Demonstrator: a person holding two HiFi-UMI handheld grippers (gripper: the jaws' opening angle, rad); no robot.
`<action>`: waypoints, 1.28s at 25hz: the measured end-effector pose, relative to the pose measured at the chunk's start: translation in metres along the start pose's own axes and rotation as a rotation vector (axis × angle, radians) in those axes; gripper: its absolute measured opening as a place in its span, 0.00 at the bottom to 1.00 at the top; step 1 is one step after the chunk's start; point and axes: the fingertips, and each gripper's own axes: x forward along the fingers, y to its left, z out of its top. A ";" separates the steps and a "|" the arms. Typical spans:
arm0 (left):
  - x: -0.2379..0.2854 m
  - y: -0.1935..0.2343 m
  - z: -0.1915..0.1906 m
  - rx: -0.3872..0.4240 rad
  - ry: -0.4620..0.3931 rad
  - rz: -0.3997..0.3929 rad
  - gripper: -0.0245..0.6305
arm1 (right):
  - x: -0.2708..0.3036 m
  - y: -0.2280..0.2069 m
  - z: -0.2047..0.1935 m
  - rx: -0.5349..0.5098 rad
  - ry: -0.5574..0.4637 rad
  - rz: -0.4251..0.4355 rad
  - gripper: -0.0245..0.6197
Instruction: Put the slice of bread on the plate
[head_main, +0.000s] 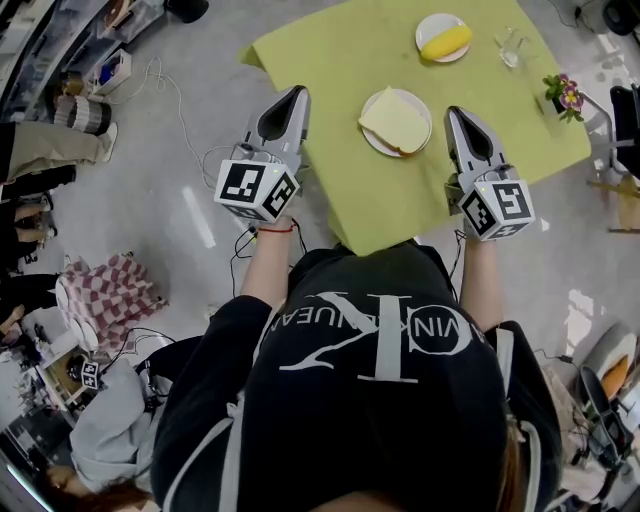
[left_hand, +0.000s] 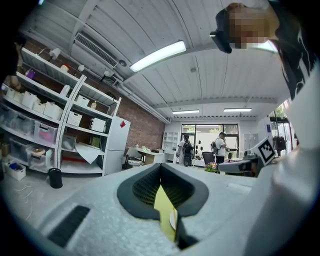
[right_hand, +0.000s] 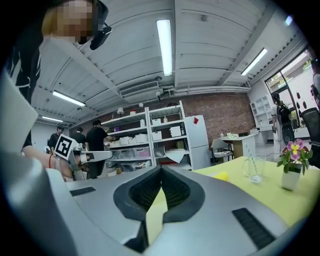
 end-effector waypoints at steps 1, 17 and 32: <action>0.000 0.001 0.002 0.001 -0.003 0.003 0.05 | 0.000 0.000 0.002 0.000 -0.006 0.000 0.04; -0.006 0.012 0.025 0.015 -0.054 0.043 0.05 | 0.006 0.006 0.026 -0.014 -0.087 0.021 0.04; -0.014 0.025 0.035 0.028 -0.079 0.127 0.05 | 0.016 0.010 0.033 -0.027 -0.105 0.054 0.04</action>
